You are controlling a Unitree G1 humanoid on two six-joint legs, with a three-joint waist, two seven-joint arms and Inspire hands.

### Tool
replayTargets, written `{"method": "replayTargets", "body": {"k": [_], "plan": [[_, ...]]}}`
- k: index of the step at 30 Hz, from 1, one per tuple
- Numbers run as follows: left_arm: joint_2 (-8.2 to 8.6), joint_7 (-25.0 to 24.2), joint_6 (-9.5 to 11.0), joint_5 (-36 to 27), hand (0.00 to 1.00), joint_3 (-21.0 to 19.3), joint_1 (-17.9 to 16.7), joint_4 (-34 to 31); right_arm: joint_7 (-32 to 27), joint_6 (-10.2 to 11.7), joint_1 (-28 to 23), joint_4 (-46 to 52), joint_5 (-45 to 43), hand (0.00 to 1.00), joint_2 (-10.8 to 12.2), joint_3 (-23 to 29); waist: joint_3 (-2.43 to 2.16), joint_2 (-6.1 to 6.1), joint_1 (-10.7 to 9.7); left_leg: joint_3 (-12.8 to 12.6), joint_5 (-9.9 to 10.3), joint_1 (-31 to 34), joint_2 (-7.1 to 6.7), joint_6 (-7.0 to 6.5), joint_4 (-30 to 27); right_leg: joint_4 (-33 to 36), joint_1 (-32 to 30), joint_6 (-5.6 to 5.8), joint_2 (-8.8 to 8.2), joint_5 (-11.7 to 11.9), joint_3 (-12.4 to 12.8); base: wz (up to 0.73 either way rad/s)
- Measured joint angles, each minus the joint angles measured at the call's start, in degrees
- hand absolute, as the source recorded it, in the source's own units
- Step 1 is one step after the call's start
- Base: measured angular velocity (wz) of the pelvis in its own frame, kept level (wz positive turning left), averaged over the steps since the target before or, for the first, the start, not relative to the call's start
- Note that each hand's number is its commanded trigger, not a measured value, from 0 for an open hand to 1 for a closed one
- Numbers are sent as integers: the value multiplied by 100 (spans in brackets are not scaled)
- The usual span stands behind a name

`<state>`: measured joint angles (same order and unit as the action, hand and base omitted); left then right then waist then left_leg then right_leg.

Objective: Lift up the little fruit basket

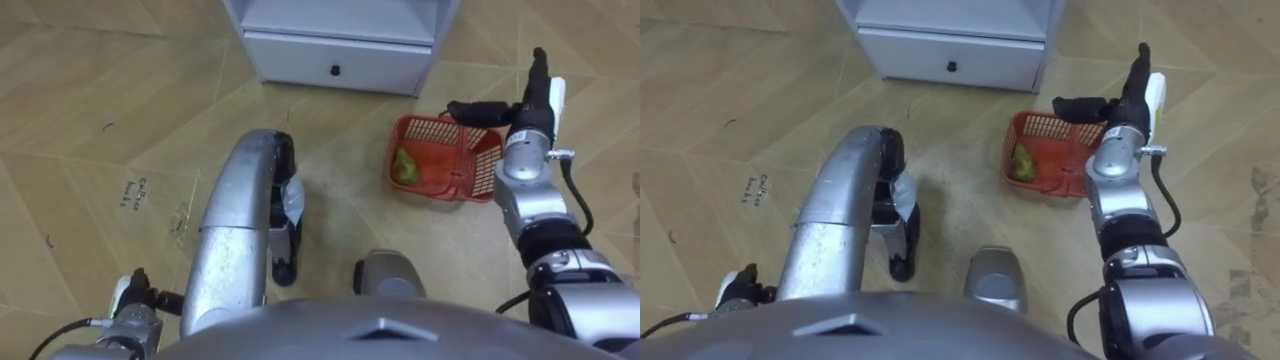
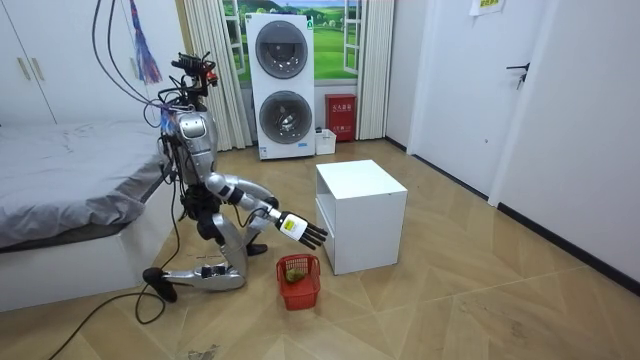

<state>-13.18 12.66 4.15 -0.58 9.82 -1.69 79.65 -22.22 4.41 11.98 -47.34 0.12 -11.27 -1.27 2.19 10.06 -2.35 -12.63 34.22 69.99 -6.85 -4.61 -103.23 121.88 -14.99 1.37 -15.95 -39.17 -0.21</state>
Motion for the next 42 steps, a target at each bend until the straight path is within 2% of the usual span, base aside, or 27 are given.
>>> {"method": "replayTargets", "body": {"k": [2,6,9,10,11,17,19,23,26,34,37,42], "plan": [[-8,-49,-3,1,0,64,-46,-38,69,-2,10,-188,53,0,-116,2,-8,-43,97,-1,5,22,-4,7,-1,14,-10,0,-7,0,-27,7],[-37,-74,-7,2,0,69,-180,-182,168,-15,40,-429,308,0,-251,27,-16,-173,160,-39,34,42,-30,49,50,39,-66,1,-65,-1,-72,8],[-107,-129,-11,1,0,61,-275,-220,242,-24,93,-656,603,0,-344,29,-25,-296,206,-49,32,95,-30,50,60,50,-116,2,-73,-1,-66,1],[-117,-199,-13,5,0,57,-258,-243,250,-27,93,-750,708,0,-461,29,-32,-368,257,-56,26,144,-30,45,59,52,-141,14,-74,-7,-66,4],[-122,-227,-16,-2,0,53,-277,-265,253,-28,98,-846,799,0,-573,29,-28,-419,300,-65,24,177,-30,43,60,49,-176,23,-83,-12,-62,4],[-189,-380,-40,0,0,60,-259,-367,528,-26,376,-1728,960,0,-857,19,4,-508,459,-117,23,239,-16,42,98,16,-252,39,-117,-8,-90,4],[-224,-472,-39,-1,0,57,-264,-368,616,-26,380,-1880,966,0,-943,21,27,-530,527,-122,23,258,-11,43,99,16,-283,41,-117,-7,-81,2],[-325,-602,-55,0,0,47,-287,-369,770,-42,368,-1999,1092,0,-1011,23,25,-543,660,-129,22,307,-3,45,109,17,-350,41,-119,-7,-72,0],[-333,-619,-84,5,0,48,-262,-377,940,-43,372,-2062,1258,0,-1088,-11,24,-548,749,-158,13,341,-33,58,135,21,-386,41,-168,-7,-78,4],[-333,-685,-211,3,0,45,-243,-419,1292,-161,360,-2606,1795,0,-1110,-150,20,-557,799,-168,-3,381,-69,54,153,7,-405,50,-201,-4,-122,3],[-332,-696,-209,2,0,49,-230,-428,1361,-202,361,-2631,1855,0,-1110,-201,31,-537,798,-165,-5,389,-74,57,153,6,-409,51,-198,-4,-125,0],[-332,-720,-214,0,0,49,-231,-432,1462,-202,362,-2644,2037,0,-1112,-227,22,-553,866,-154,-7,411,-87,60,150,4,-410,52,-196,-4,-145,1]]}}
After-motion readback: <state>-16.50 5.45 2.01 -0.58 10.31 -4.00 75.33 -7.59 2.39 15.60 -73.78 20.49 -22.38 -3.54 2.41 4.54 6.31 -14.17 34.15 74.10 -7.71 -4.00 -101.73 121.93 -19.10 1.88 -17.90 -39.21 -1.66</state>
